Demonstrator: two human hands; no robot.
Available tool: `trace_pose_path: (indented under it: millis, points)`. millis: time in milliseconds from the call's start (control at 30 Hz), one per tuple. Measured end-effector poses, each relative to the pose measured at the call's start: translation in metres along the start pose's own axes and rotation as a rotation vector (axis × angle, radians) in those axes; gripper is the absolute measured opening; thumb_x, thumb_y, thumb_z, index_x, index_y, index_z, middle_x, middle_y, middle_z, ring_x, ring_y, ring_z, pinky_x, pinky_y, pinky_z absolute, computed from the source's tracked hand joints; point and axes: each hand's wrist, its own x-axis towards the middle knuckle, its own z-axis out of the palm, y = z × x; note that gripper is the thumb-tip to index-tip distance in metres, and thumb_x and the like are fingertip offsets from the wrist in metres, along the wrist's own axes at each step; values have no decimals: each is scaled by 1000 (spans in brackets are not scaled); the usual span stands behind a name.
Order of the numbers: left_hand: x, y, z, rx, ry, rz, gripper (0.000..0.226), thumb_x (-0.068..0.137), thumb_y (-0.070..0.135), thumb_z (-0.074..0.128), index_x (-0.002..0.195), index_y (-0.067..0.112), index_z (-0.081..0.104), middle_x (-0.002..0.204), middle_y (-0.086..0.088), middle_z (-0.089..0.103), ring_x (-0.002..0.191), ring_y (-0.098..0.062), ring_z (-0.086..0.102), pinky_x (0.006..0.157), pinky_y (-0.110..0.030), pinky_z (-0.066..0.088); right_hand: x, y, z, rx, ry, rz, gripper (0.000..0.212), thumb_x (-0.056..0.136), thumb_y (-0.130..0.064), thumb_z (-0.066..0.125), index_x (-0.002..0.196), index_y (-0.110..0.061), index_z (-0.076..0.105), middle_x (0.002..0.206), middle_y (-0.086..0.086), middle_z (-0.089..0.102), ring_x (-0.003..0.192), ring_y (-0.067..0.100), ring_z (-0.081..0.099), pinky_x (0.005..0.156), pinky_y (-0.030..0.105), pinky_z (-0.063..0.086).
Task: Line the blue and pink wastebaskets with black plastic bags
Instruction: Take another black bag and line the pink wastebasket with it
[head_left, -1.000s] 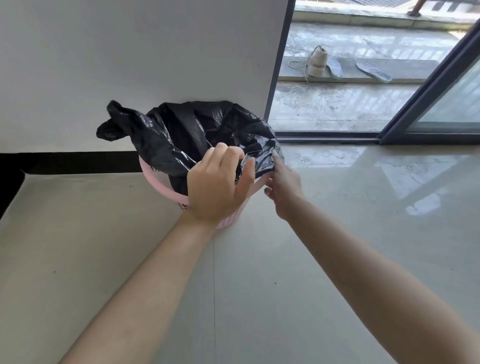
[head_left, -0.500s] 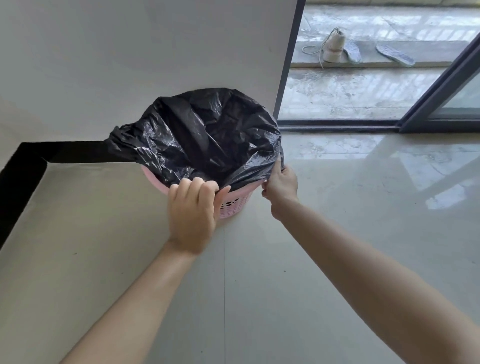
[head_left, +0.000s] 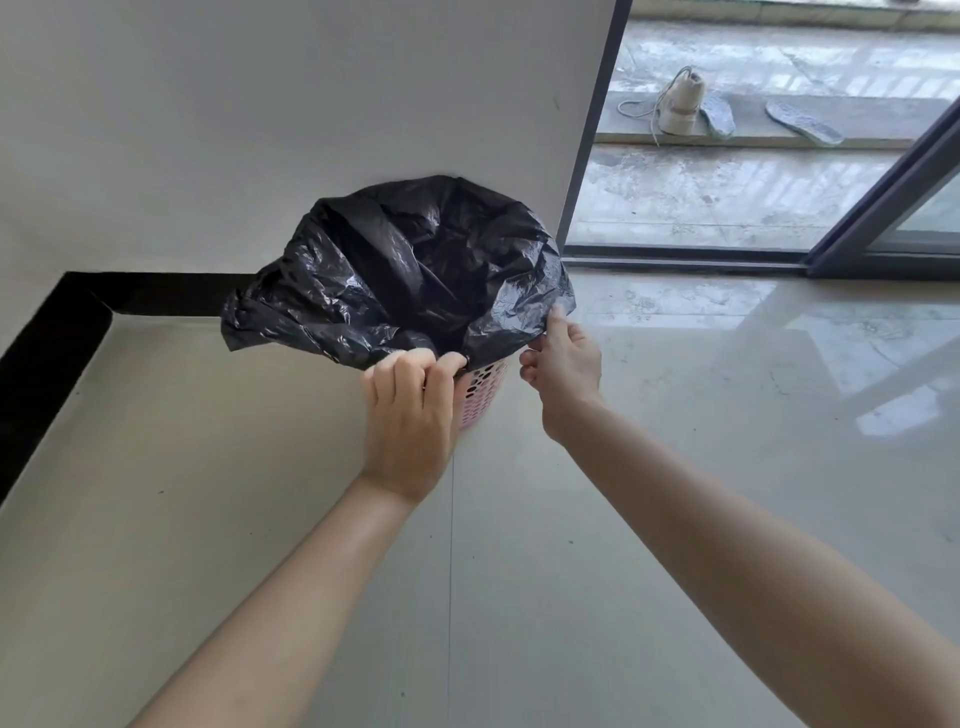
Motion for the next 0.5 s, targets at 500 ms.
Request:
trace_pose_path:
  millis: [500]
  points:
    - [30, 2, -43, -464, 126, -380, 27, 93, 24, 46, 116, 10, 44, 88, -9, 49, 73, -26, 51, 63, -35, 44, 5, -16, -7, -222, 141, 0, 27, 94, -28, 51, 118, -22, 39, 107, 7, 52, 89, 24, 53, 70, 36, 44]
